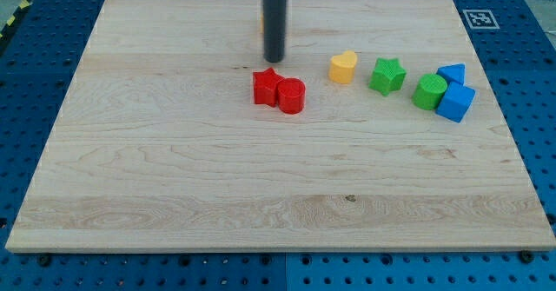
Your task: Move the yellow hexagon above the yellow heart
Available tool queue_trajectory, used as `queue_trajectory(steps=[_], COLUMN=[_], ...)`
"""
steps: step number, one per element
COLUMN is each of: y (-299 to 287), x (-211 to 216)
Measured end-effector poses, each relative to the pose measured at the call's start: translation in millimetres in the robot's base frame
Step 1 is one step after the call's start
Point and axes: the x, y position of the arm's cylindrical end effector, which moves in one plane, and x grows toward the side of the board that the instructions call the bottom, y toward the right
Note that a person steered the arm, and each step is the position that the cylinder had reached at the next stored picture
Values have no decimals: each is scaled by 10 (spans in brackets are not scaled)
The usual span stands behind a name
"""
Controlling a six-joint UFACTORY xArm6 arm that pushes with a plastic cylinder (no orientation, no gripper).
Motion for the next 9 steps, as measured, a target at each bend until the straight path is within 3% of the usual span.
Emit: queue_trajectory(steps=[1,4,6,9], y=[-134,-333,-52,575], x=[-596,-946,-962,-188])
